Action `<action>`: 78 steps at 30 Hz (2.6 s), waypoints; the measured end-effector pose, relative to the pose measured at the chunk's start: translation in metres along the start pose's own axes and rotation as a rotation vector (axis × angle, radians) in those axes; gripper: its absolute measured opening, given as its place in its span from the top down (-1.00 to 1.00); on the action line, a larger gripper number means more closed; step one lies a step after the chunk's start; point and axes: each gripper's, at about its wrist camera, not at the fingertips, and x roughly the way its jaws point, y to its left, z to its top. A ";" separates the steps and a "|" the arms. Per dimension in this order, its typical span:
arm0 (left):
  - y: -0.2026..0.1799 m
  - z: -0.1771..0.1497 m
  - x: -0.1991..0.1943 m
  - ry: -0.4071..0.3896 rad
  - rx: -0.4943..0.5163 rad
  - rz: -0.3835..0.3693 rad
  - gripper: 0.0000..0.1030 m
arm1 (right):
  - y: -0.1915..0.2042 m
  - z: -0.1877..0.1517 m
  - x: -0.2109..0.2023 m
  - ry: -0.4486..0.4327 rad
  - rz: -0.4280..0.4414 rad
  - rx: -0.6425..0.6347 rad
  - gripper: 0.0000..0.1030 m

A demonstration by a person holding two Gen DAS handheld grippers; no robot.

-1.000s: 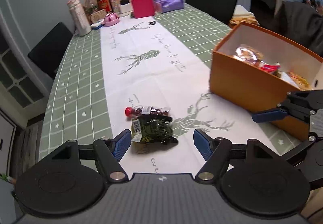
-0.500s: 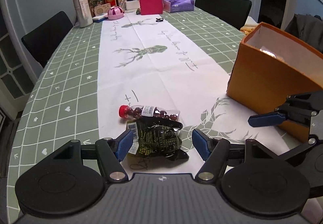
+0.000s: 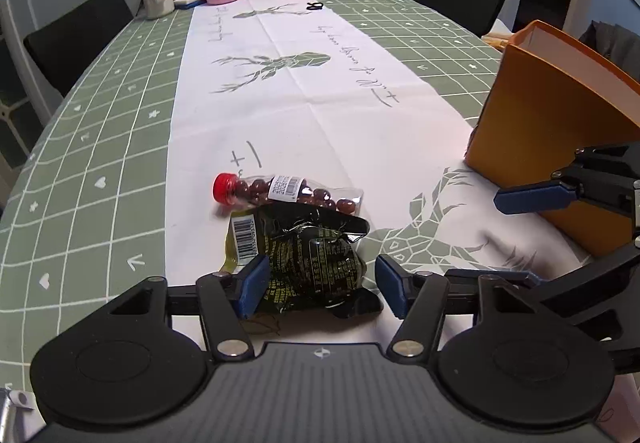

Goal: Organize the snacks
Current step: 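Move both tools back to the black bag and red-capped candy bottle, then grasp the black snack bag with the left tool while the right tool grasps the candy bottle, then lift the black bag and candy bottle and carry both into the orange box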

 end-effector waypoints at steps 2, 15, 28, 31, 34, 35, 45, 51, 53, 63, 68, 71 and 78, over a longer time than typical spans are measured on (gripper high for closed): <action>0.003 -0.002 0.000 -0.005 -0.007 -0.007 -0.22 | -0.001 0.002 0.002 0.003 0.001 0.005 -0.28; 0.045 -0.002 -0.012 0.050 -0.213 0.042 -0.08 | 0.017 0.031 0.010 -0.059 0.020 -0.113 -0.20; 0.071 -0.007 -0.012 0.048 -0.333 0.039 -0.09 | 0.028 0.057 0.052 -0.093 0.064 -0.229 -0.07; 0.070 -0.007 -0.012 0.052 -0.332 0.043 -0.09 | 0.029 0.056 0.061 -0.060 0.079 -0.219 0.30; 0.067 -0.007 -0.013 0.062 -0.315 0.041 -0.07 | 0.031 0.050 0.061 -0.041 0.072 -0.200 0.47; 0.065 -0.007 -0.014 0.067 -0.309 0.036 -0.07 | 0.031 0.046 0.058 -0.037 0.070 -0.182 0.47; 0.029 -0.016 -0.022 0.116 -0.165 -0.068 -0.05 | 0.026 -0.012 0.006 -0.023 -0.025 0.005 0.47; -0.009 -0.026 -0.030 0.122 -0.024 -0.178 -0.05 | 0.019 -0.051 -0.024 -0.037 -0.110 0.126 0.47; -0.020 -0.030 -0.032 0.120 0.019 -0.200 -0.04 | 0.018 -0.061 -0.033 -0.039 -0.124 0.146 0.47; -0.036 -0.036 -0.034 0.078 0.076 -0.228 -0.11 | 0.016 -0.081 -0.053 -0.050 -0.140 0.177 0.39; -0.040 -0.034 -0.037 0.019 0.064 -0.208 -0.31 | 0.022 -0.075 -0.053 -0.092 -0.123 0.098 0.22; -0.044 -0.031 -0.036 -0.003 0.066 -0.199 -0.33 | 0.024 -0.071 -0.049 -0.108 -0.121 0.031 0.21; -0.049 -0.029 -0.026 0.008 0.087 -0.178 -0.34 | 0.019 -0.070 -0.038 -0.100 -0.097 0.011 0.23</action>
